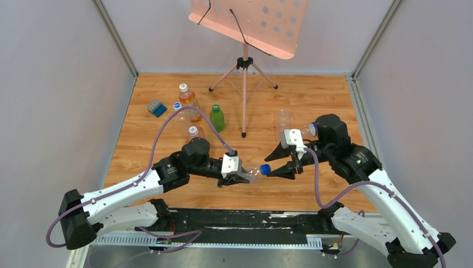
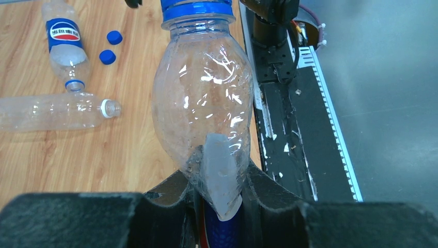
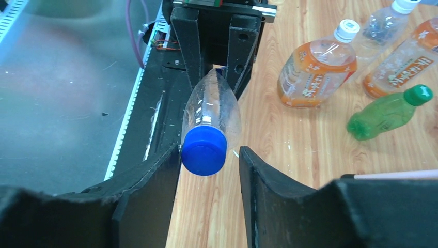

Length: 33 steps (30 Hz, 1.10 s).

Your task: Screw on the bottle caps

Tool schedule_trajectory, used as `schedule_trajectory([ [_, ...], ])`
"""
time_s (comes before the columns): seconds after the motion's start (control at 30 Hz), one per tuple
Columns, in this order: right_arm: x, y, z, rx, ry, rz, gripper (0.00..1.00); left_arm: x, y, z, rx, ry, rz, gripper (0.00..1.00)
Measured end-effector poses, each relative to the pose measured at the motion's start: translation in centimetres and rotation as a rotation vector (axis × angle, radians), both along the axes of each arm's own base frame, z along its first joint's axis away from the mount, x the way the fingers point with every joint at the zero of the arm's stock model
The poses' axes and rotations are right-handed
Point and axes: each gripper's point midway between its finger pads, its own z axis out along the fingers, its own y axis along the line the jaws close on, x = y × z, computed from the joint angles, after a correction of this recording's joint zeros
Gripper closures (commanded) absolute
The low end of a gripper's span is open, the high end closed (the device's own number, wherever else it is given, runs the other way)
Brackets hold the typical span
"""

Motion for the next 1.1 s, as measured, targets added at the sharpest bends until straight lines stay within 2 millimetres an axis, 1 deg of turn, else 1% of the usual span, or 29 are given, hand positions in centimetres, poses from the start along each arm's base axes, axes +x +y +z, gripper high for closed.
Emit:
schedule_trajectory([
  [0.1, -0.3, 0.2, -0.2, -0.003, 0.027, 0.024, 0.57, -0.1, -0.1, 0.1, -0.006, -0.001, -0.007, 1.0],
  [0.17, -0.5, 0.2, -0.5, -0.01, 0.049, 0.036, 0.64, -0.1, -0.1, 0.3, -0.011, -0.002, -0.012, 1.0],
  [0.27, -0.6, 0.3, -0.9, -0.02, 0.074, 0.045, 0.82, -0.2, -0.2, 0.3, -0.015, 0.0, -0.013, 1.0],
  [0.3, -0.5, 0.3, -0.9, -0.022, 0.082, 0.043, 0.96, -0.2, -0.2, 0.3, -0.013, 0.003, -0.012, 1.0],
  [0.33, -0.5, 0.4, -1.0, -0.025, 0.091, 0.038, 1.0, -0.1, -0.2, 0.3, -0.013, 0.009, -0.011, 1.0],
  [0.43, -0.1, 0.4, -0.7, -0.038, 0.146, -0.01, 1.0, 0.2, -0.3, 0.5, -0.022, 0.014, 0.004, 1.0],
  [0.53, 1.1, 0.4, -0.5, -0.065, 0.27, -0.146, 0.99, 1.2, -0.7, 0.8, -0.036, 0.002, 0.047, 1.0],
  [0.57, 1.6, 0.4, -0.4, -0.074, 0.325, -0.208, 0.88, 1.6, -0.8, 0.8, -0.04, -0.004, 0.065, 1.0],
  [0.63, 2.6, 0.4, -0.2, -0.076, 0.419, -0.317, 0.59, 2.6, -1.0, 1.0, -0.051, -0.021, 0.115, 1.0],
  [0.67, 2.9, 0.4, -0.1, -0.072, 0.452, -0.358, 0.48, 3.1, -1.0, 0.9, -0.055, -0.029, 0.141, 1.0],
  [0.73, 3.7, 0.4, 0.1, -0.056, 0.498, -0.423, 0.36, 4.0, -1.1, 1.0, -0.073, -0.043, 0.189, 1.0],
  [0.83, 4.8, 0.5, 0.8, 0.009, 0.5, -0.497, 0.25, 5.5, -1.4, 1.7, -0.138, -0.068, 0.271, 1.0],
  [0.87, 4.9, 0.4, 0.9, 0.033, 0.5, -0.521, 0.23, 5.8, -1.4, 1.9, -0.16, -0.073, 0.294, 1.0],
  [1.0, 6.0, -0.3, 1.5, 0.183, 0.496, -0.625, 0.23, 7.2, -1.4, 2.4, -0.24, -0.078, 0.378, 1.0],
  [1.1, 6.9, -0.2, 1.7, 0.282, 0.522, -0.666, 0.24, 8.1, -1.7, 2.6, -0.278, -0.076, 0.415, 1.0],
])
